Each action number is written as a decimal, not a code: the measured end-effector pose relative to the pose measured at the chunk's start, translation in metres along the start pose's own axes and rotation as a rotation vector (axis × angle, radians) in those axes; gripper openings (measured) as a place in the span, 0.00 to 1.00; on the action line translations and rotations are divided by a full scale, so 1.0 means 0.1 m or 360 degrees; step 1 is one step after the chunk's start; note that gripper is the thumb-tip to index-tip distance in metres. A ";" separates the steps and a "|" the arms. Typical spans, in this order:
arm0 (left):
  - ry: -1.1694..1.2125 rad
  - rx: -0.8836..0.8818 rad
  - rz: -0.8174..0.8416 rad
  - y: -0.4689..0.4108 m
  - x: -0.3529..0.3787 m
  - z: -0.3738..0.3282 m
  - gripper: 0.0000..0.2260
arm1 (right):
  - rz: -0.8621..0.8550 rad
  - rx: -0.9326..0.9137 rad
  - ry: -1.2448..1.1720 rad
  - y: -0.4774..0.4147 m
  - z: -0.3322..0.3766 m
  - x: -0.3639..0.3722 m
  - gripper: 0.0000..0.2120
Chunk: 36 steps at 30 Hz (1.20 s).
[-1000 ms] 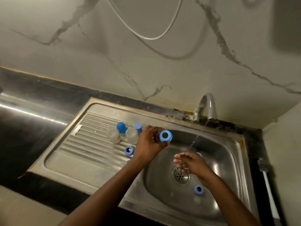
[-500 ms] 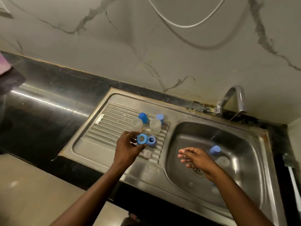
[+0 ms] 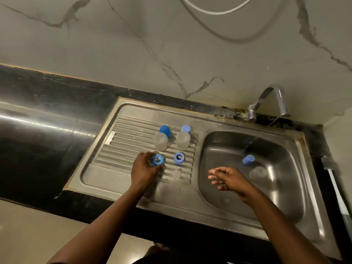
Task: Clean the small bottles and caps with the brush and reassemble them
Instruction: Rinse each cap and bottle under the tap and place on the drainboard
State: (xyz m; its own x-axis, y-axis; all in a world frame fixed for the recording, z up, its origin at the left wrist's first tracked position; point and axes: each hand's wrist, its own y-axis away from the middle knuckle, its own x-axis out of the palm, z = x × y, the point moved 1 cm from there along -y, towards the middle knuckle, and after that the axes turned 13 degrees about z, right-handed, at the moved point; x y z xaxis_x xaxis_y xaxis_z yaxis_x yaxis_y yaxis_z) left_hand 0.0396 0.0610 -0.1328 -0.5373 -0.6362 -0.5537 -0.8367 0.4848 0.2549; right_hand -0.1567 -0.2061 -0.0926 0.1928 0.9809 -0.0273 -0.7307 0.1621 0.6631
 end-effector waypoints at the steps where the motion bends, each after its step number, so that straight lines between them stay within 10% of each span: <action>1: -0.0008 -0.0003 0.0007 -0.02 0.01 0.02 0.23 | -0.0015 0.0009 -0.0010 0.00 -0.02 0.01 0.11; 12: -0.0025 0.0046 -0.0038 0.07 -0.03 -0.10 0.24 | -0.0113 0.0128 0.0062 -0.15 -0.29 -0.15 0.07; 25: 0.0141 0.0359 0.0063 0.40 0.46 -0.92 0.11 | 0.0126 0.0484 0.1257 -0.57 -1.08 -0.53 0.18; 36: -0.0044 0.0375 0.0261 0.44 1.00 -1.28 0.13 | 0.0016 0.0341 0.1153 -0.58 -1.40 -0.72 0.16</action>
State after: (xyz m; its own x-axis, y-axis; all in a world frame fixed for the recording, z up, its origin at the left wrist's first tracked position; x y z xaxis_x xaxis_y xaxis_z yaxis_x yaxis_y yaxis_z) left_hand -0.0641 -0.0581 -0.0756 -0.6576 -0.5225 -0.5428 -0.6892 0.7082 0.1533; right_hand -0.2199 -0.2707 -0.2334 -0.3461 0.8197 -0.4565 -0.5726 0.2009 0.7948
